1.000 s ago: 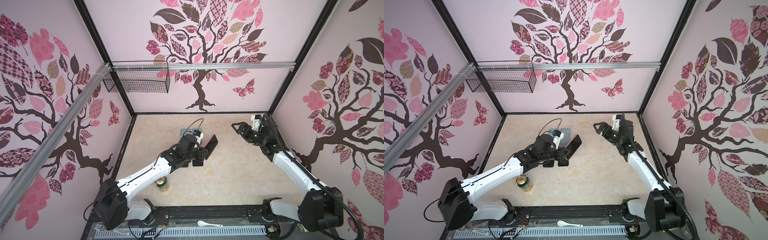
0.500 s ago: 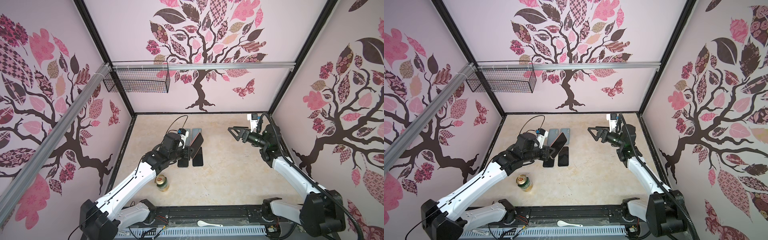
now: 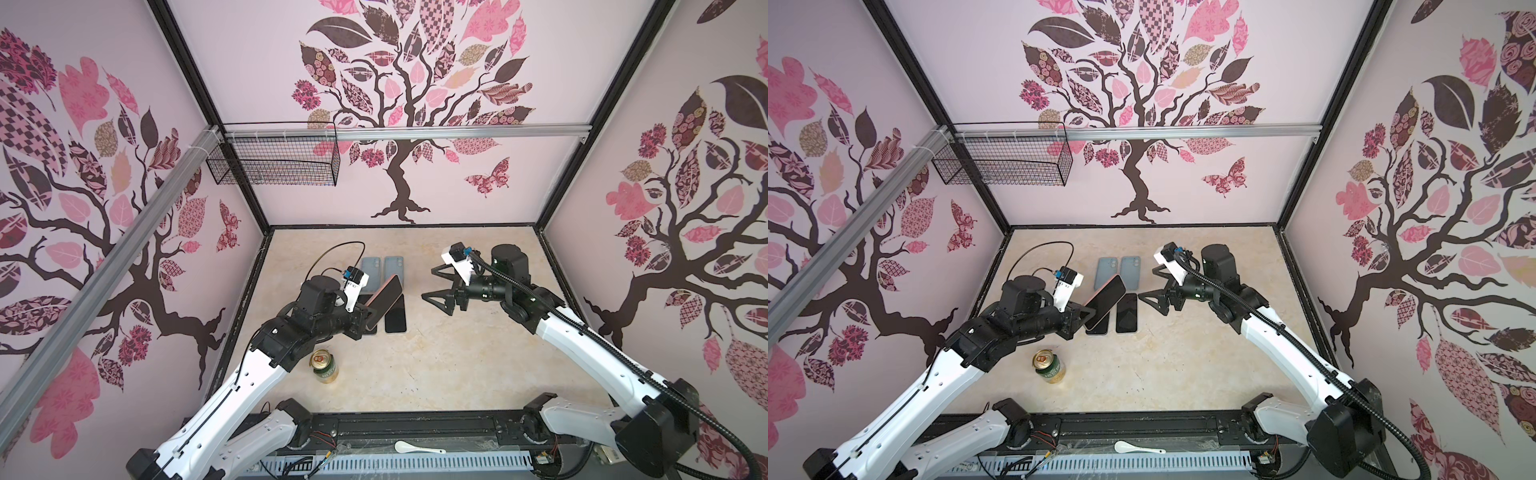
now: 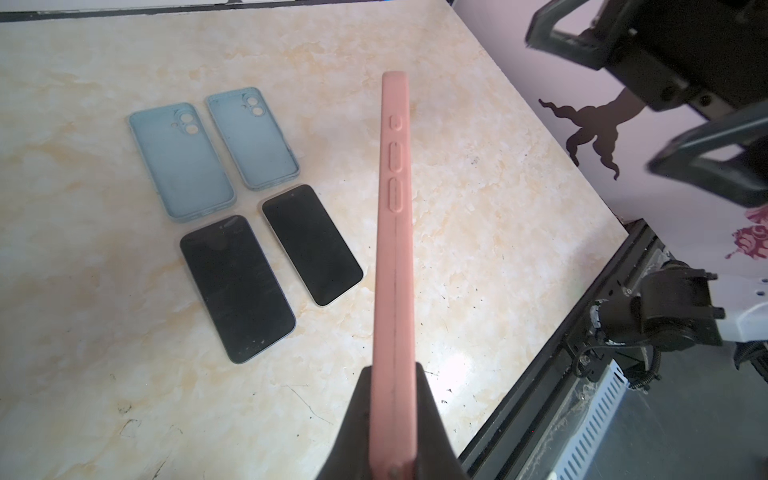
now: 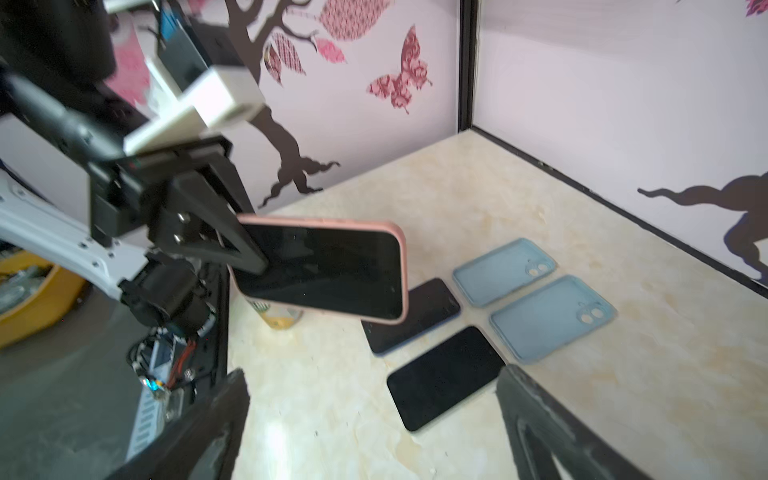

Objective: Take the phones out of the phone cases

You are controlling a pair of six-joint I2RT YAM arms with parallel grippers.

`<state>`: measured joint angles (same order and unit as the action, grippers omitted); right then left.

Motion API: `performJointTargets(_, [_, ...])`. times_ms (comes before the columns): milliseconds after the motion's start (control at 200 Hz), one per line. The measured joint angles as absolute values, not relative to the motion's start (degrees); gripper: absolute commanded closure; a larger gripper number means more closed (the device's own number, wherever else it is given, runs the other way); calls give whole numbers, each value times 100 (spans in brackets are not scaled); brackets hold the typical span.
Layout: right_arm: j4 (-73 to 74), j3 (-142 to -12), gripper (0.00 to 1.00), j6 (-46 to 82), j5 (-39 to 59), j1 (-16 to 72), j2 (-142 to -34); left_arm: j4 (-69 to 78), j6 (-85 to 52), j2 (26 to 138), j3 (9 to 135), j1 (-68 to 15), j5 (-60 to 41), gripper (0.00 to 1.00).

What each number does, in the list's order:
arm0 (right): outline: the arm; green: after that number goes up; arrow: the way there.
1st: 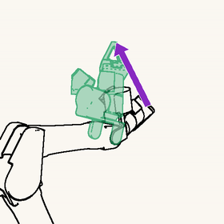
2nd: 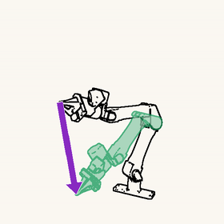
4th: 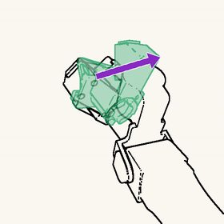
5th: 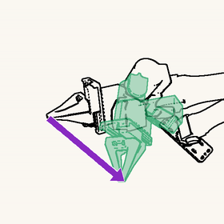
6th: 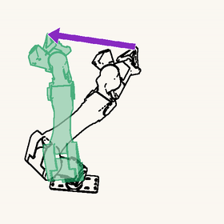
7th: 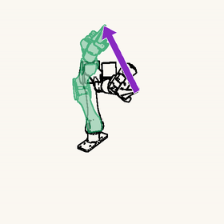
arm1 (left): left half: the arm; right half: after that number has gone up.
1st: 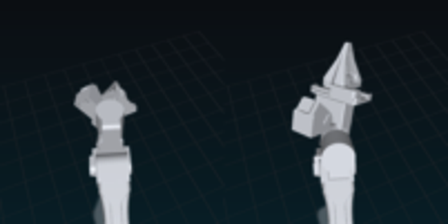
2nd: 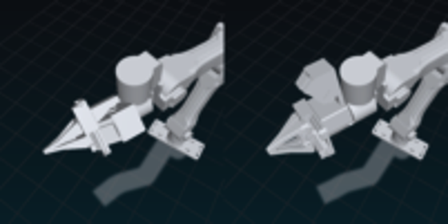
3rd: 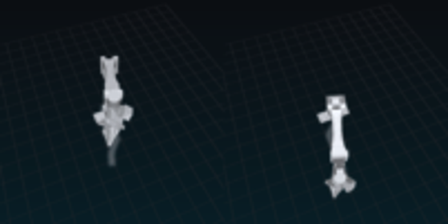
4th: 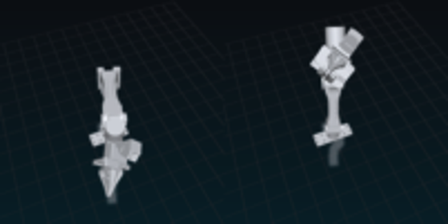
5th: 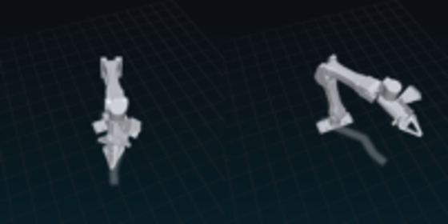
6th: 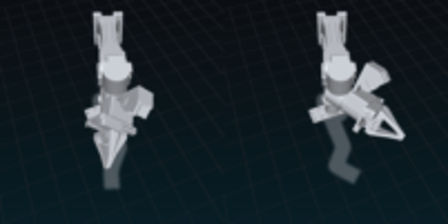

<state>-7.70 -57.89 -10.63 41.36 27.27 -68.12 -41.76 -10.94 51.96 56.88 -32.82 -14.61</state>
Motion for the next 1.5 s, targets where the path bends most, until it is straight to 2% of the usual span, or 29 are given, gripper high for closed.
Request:
performJointTargets(180, [-1208,-5734,21,-1955,4077,2724,-6794,-4228,-760,4993,5688,-2722,-2296,100])
performJointTargets(335, [-1409,-5284,22,-3166,4493,2724,-6543,-4342,-318,4998,5688,-2585,-2921,100])
performJointTargets(565, [-2121,-5634,27,-4300,5000,2727,-6560,-4434,340,5137,5688,-2585,-3837,100])
performJointTargets(790, [-2585,-5629,31,-4641,5269,2727,-6563,-4442,963,5124,5688,-2585,-4237,100])
performJointTargets(1000, [-3074,-5798,40,-4928,5247,2875,-6683,-4611,1522,5205,5688,-2585,-4410,100])
performJointTargets(1305, [-3264,-5935,44,-5122,5179,3089,-6877,-4969,2067,5378,5749,-2585,-4541,100])
performJointTargets(1500, [-3426,-5975,52,-5256,5011,3323,-6919,-5155,2287,5435,6031,-2585,-4641,100])
